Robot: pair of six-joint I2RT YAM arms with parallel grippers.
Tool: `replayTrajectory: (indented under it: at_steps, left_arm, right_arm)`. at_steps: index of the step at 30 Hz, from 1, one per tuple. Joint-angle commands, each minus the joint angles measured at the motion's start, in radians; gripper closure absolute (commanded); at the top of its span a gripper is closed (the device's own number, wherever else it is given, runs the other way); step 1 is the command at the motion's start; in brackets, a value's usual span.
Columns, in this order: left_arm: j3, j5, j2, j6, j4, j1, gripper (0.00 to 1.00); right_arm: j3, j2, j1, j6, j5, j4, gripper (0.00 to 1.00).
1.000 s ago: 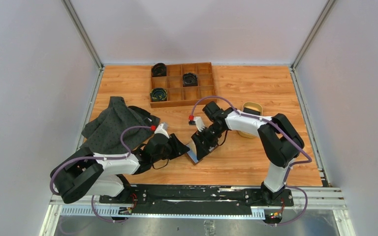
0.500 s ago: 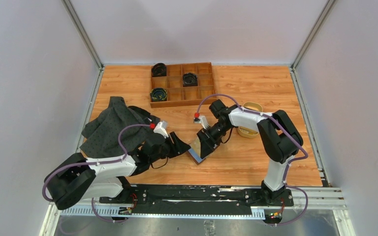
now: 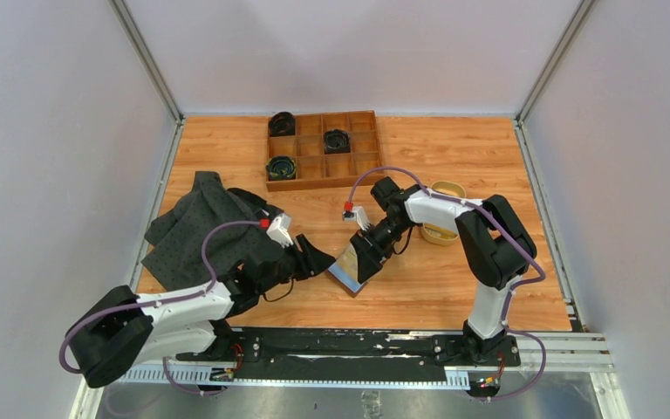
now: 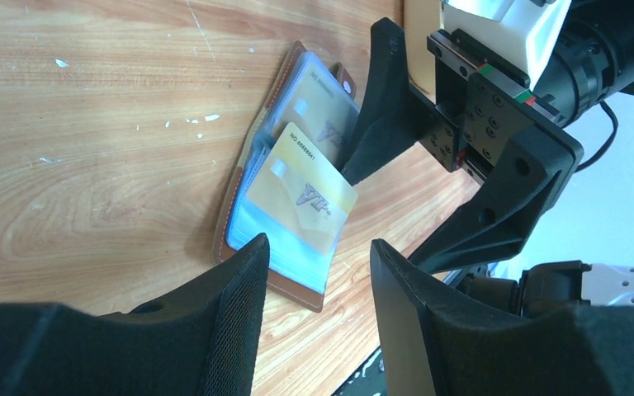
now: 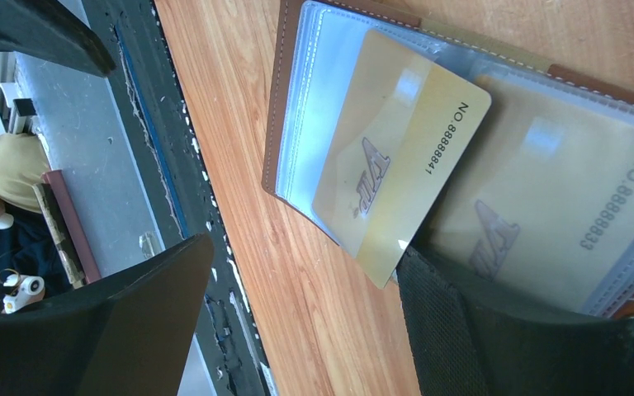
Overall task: Put the credit cards into the card holder
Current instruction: Insert the credit card into the card holder.
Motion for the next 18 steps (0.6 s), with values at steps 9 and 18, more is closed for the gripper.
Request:
replayTrajectory:
  at_steps: [9,18]
  left_arm:
    - [-0.056,-0.048,-0.108,0.043,0.019,0.007,0.45]
    - [-0.059,-0.043,-0.112,0.046,0.019,0.008,0.45]
  right_arm:
    - [0.007,-0.018,-0.011,-0.080,0.089,-0.055,0.15]
    - [0.012,-0.022,-0.012,-0.103,0.071,-0.071,0.15]
